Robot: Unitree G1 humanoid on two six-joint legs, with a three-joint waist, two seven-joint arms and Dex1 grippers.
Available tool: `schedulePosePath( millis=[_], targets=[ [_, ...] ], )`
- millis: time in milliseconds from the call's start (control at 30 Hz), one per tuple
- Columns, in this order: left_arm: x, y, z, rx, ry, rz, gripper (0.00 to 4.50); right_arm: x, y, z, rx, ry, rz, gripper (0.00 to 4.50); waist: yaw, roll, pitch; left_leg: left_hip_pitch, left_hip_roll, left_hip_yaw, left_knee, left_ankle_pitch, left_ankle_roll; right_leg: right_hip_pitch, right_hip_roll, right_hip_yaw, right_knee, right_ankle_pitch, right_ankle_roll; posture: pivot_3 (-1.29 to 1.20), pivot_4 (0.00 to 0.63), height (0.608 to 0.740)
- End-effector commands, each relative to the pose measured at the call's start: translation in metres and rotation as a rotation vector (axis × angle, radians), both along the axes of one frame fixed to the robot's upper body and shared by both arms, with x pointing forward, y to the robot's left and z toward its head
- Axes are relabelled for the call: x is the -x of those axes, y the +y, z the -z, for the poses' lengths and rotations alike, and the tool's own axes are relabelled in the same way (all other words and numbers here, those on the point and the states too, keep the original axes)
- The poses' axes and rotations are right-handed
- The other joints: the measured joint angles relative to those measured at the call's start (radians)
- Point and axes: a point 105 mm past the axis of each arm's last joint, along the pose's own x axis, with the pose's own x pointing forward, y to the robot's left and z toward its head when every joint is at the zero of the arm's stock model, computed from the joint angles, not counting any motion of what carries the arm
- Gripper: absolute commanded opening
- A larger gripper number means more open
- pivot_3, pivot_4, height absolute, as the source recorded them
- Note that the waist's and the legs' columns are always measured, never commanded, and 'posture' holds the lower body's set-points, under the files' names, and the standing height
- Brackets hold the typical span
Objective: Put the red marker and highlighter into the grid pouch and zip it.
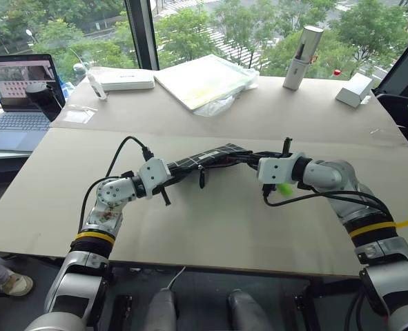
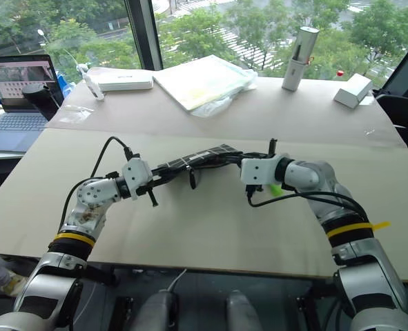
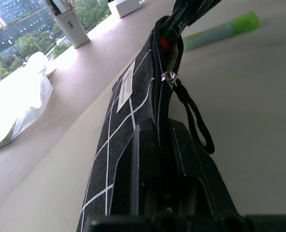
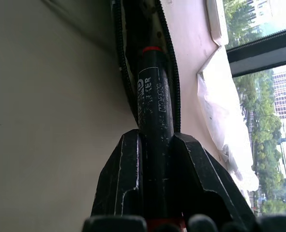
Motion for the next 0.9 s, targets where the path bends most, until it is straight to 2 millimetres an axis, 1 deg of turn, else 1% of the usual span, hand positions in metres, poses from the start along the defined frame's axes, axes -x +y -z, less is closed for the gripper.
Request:
schedulePosePath(
  millis=[33, 100, 167, 200, 233, 300, 467, 500, 567, 600, 667, 700, 733, 833, 900],
  targets=[
    [0.000, -0.003, -0.015, 0.022, -0.049, 0.013, 0.00, -0.002, 0.020, -0.011, 0.018, -0.069, -0.071, 0.55, 0.000, 0.000, 0.000, 0.000, 0.000, 0.000, 0.000, 0.000, 0.000, 0.000, 0.000, 0.000, 0.000, 0.000, 0.000, 0.00, 0.150, 0.736],
    [0.000, -0.003, -0.015, 0.022, -0.048, 0.013, 0.00, -0.003, 0.030, -0.010, 0.022, -0.072, -0.097, 0.55, -0.002, 0.000, 0.000, 0.000, 0.000, 0.000, 0.000, 0.000, 0.000, 0.000, 0.000, 0.000, 0.000, 0.000, 0.000, 0.00, 0.150, 0.736],
    [0.000, -0.004, -0.015, 0.023, -0.047, 0.016, 0.00, -0.003, 0.051, -0.007, 0.021, -0.072, -0.149, 0.55, -0.002, 0.000, 0.000, 0.000, 0.000, 0.000, 0.000, 0.000, 0.000, 0.000, 0.000, 0.000, 0.001, 0.000, 0.000, 0.00, 0.150, 0.736],
    [0.000, -0.004, -0.015, 0.022, -0.047, 0.018, 0.00, -0.001, 0.068, -0.005, 0.013, -0.067, -0.189, 0.55, -0.005, 0.000, 0.000, 0.000, 0.000, 0.000, 0.000, 0.000, 0.000, 0.000, 0.000, 0.000, 0.001, 0.000, 0.000, 0.00, 0.150, 0.736],
    [0.001, -0.004, -0.015, 0.022, -0.047, 0.019, 0.00, 0.000, 0.080, -0.003, 0.008, -0.064, -0.217, 0.55, -0.010, 0.000, 0.000, 0.000, 0.000, 0.000, 0.000, 0.000, 0.000, -0.001, 0.000, 0.000, 0.001, 0.000, 0.000, 0.00, 0.150, 0.736],
    [0.001, -0.005, -0.016, 0.023, -0.047, 0.020, 0.00, -0.001, 0.091, -0.001, 0.009, -0.064, -0.239, 0.55, -0.016, 0.000, 0.000, 0.000, 0.000, 0.000, 0.000, 0.000, 0.000, -0.001, 0.001, 0.000, 0.001, 0.000, 0.000, 0.00, 0.150, 0.736],
    [0.002, -0.004, -0.015, 0.027, -0.047, 0.020, 0.00, -0.005, 0.099, 0.001, -0.005, -0.069, -0.244, 0.55, -0.007, 0.000, 0.000, 0.000, 0.000, 0.000, 0.000, 0.000, 0.000, 0.000, -0.001, 0.000, 0.001, 0.000, -0.001, 0.00, 0.150, 0.736],
    [0.002, -0.004, -0.015, 0.027, -0.046, 0.019, 0.00, -0.006, 0.099, 0.001, -0.013, -0.068, -0.242, 0.55, -0.007, 0.000, 0.000, 0.000, 0.000, 0.000, 0.000, 0.000, 0.000, 0.000, -0.001, 0.000, 0.001, 0.000, -0.001, 0.00, 0.150, 0.736],
    [0.002, -0.003, -0.015, 0.028, -0.046, 0.016, 0.00, -0.008, 0.096, 0.000, -0.028, -0.057, -0.230, 1.55, -0.007, 0.000, 0.000, 0.000, 0.000, 0.000, 0.000, 0.000, 0.000, 0.000, -0.001, 0.000, 0.001, 0.000, -0.001, 0.00, 0.150, 0.736],
    [0.002, -0.003, -0.015, 0.028, -0.046, 0.015, 0.00, -0.009, 0.095, 0.000, -0.036, -0.043, -0.222, 1.75, -0.008, 0.000, 0.000, 0.000, 0.000, 0.000, 0.000, 0.000, 0.000, 0.000, 0.000, 0.000, 0.002, 0.000, -0.001, 0.00, 0.150, 0.736],
    [0.003, -0.003, -0.015, 0.029, -0.045, 0.014, 0.00, -0.013, 0.086, -0.003, -0.057, -0.040, -0.187, 2.44, -0.010, 0.000, 0.000, 0.000, 0.000, 0.000, 0.000, 0.000, 0.000, 0.000, 0.000, 0.000, 0.002, 0.000, -0.001, 0.00, 0.150, 0.736],
    [0.003, -0.003, -0.015, 0.029, -0.044, 0.014, 0.00, -0.016, 0.082, -0.006, -0.066, -0.045, -0.166, 2.89, -0.010, 0.000, 0.000, 0.000, 0.000, 0.000, 0.000, 0.000, 0.000, 0.000, 0.000, 0.000, 0.002, 0.000, -0.001, 0.00, 0.150, 0.736],
    [0.003, -0.003, -0.015, 0.029, -0.043, 0.014, 0.00, -0.019, 0.072, -0.011, -0.080, -0.053, -0.142, 3.01, -0.010, 0.000, 0.000, 0.000, 0.000, 0.000, 0.000, 0.000, 0.000, 0.000, 0.000, 0.000, 0.002, 0.000, -0.001, 0.00, 0.150, 0.736],
    [0.003, -0.004, -0.014, 0.029, -0.039, 0.015, 0.00, -0.023, 0.050, -0.023, -0.111, -0.074, -0.098, 3.01, -0.004, 0.000, 0.000, 0.000, 0.000, 0.000, 0.000, 0.000, 0.000, 0.000, -0.001, 0.000, 0.001, 0.000, -0.001, 0.00, 0.150, 0.736],
    [0.003, -0.005, -0.014, 0.030, -0.039, 0.015, 0.00, -0.020, 0.034, -0.038, -0.219, -0.052, -0.081, 3.01, -0.002, 0.000, 0.000, 0.000, 0.000, 0.000, 0.000, 0.000, 0.000, 0.000, -0.001, 0.000, 0.001, 0.000, -0.001, 0.00, 0.150, 0.736]
  ],
)
